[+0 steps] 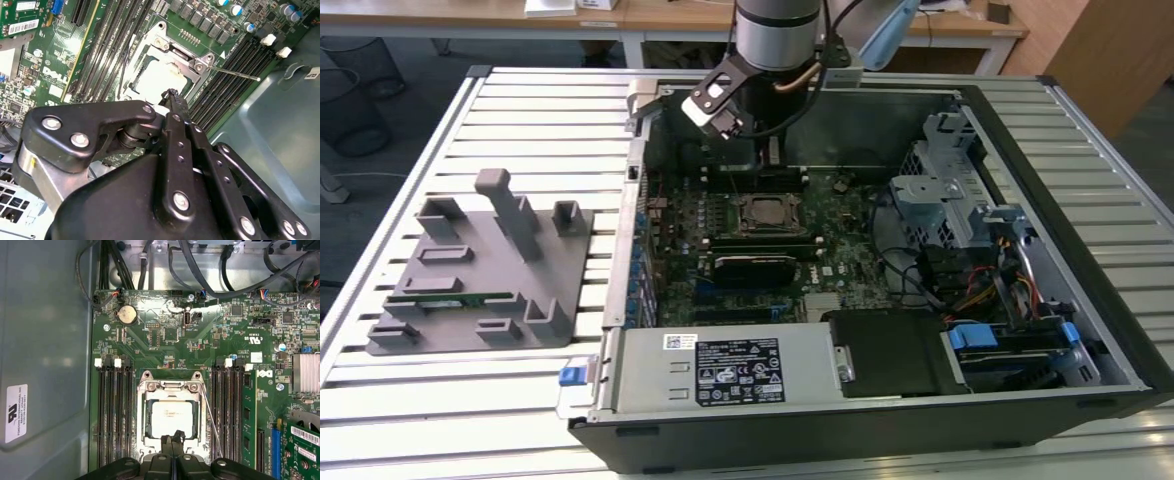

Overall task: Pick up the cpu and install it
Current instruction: 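Install the first cpu locking lever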

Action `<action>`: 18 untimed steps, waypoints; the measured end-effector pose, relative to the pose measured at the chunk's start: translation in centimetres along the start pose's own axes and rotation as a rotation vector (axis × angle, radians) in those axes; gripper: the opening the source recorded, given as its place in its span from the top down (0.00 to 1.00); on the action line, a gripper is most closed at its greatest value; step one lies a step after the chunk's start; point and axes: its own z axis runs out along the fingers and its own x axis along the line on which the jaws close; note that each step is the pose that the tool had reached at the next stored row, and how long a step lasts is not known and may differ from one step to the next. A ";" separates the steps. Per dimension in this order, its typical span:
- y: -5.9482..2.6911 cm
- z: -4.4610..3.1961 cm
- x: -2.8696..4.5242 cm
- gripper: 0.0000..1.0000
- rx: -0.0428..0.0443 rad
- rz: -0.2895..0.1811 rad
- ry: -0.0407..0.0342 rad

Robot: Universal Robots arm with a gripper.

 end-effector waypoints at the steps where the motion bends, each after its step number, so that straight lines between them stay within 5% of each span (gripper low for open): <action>1: -0.03 0.00 -0.01 0.89 0.0000 0.000 0.0001; 18: -0.75 -0.15 -0.09 0.89 0.0000 0.000 0.0003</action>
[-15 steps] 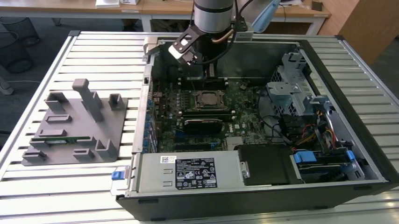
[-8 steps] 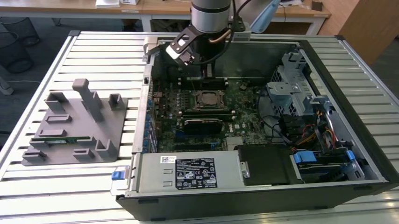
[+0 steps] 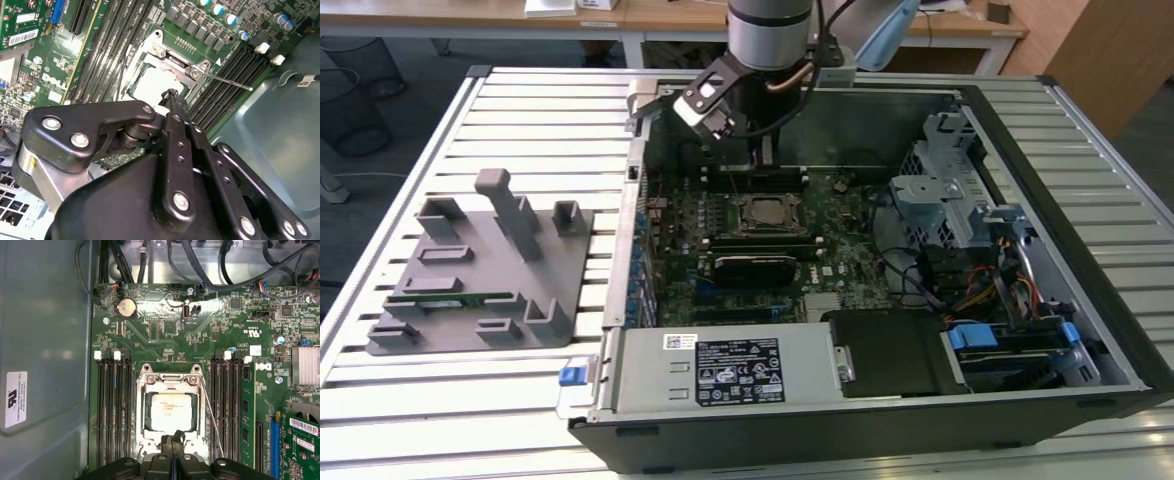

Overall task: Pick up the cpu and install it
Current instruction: 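Install the first cpu locking lever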

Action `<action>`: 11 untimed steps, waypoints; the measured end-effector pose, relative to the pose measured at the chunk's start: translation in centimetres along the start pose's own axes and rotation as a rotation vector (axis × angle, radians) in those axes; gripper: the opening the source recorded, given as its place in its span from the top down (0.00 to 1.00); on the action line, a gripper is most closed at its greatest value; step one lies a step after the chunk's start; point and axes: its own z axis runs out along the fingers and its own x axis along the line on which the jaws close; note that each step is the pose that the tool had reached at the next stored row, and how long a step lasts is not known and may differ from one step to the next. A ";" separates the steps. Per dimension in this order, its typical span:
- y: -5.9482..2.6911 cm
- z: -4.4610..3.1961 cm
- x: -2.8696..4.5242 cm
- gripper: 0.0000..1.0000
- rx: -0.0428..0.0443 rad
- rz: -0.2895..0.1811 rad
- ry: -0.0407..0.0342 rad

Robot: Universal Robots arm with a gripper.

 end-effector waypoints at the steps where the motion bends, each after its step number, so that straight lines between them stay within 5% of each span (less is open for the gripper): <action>1: 0.00 -0.08 0.01 0.89 -0.0001 0.000 0.0001; 11: 0.00 -0.84 -0.01 0.89 -0.0001 0.000 0.0023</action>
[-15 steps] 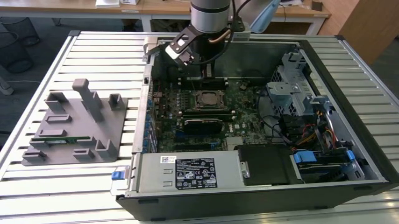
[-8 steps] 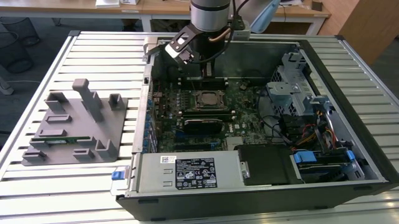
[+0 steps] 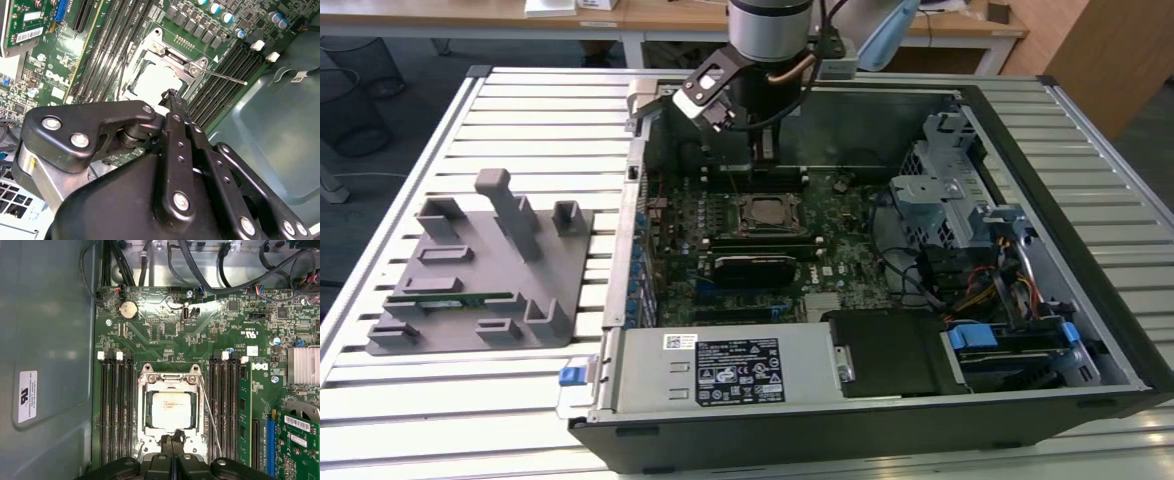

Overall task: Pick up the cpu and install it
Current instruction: 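Install the first cpu locking lever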

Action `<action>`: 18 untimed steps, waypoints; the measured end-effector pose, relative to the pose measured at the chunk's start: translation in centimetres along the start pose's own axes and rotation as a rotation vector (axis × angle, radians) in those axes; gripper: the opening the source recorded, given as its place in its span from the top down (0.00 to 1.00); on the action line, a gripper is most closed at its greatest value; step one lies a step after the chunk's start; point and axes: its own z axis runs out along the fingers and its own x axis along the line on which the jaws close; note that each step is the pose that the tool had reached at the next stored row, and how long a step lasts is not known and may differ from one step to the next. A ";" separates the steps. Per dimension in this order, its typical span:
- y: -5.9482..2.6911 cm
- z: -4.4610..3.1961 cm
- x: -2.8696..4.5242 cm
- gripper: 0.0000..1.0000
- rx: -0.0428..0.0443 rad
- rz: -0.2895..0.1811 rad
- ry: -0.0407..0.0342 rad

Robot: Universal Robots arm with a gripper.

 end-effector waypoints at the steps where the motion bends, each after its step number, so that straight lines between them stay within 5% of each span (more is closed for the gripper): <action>1: -0.03 0.00 -0.02 0.89 0.0000 0.000 0.0006; 5: -0.12 0.00 -0.04 0.89 0.0005 -0.037 0.0020; 18: -0.13 0.05 -0.04 0.89 0.0036 -0.277 0.0097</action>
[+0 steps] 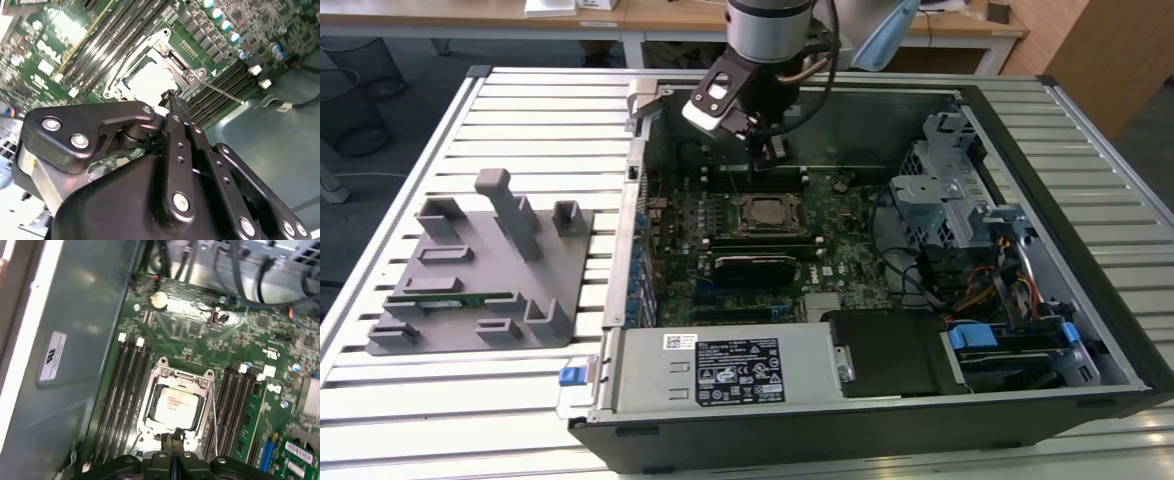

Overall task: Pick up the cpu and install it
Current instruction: 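Install the first cpu locking lever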

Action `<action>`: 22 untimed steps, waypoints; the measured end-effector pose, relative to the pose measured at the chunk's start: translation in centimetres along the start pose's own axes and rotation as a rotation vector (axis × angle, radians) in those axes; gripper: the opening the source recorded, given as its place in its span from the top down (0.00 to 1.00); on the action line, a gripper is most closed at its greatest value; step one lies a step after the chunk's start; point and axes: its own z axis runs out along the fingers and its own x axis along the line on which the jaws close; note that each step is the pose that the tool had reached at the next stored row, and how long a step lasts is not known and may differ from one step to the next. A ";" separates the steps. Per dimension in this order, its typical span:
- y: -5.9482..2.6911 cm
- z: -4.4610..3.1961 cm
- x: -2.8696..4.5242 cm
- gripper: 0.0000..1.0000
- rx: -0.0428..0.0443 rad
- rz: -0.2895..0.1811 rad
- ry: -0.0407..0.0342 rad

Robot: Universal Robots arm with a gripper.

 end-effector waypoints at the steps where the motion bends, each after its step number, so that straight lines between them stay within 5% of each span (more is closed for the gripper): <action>1: 0.00 0.01 0.00 0.89 0.0002 -0.019 0.0006; 22: -0.01 0.21 0.00 0.89 0.0054 -0.400 0.0128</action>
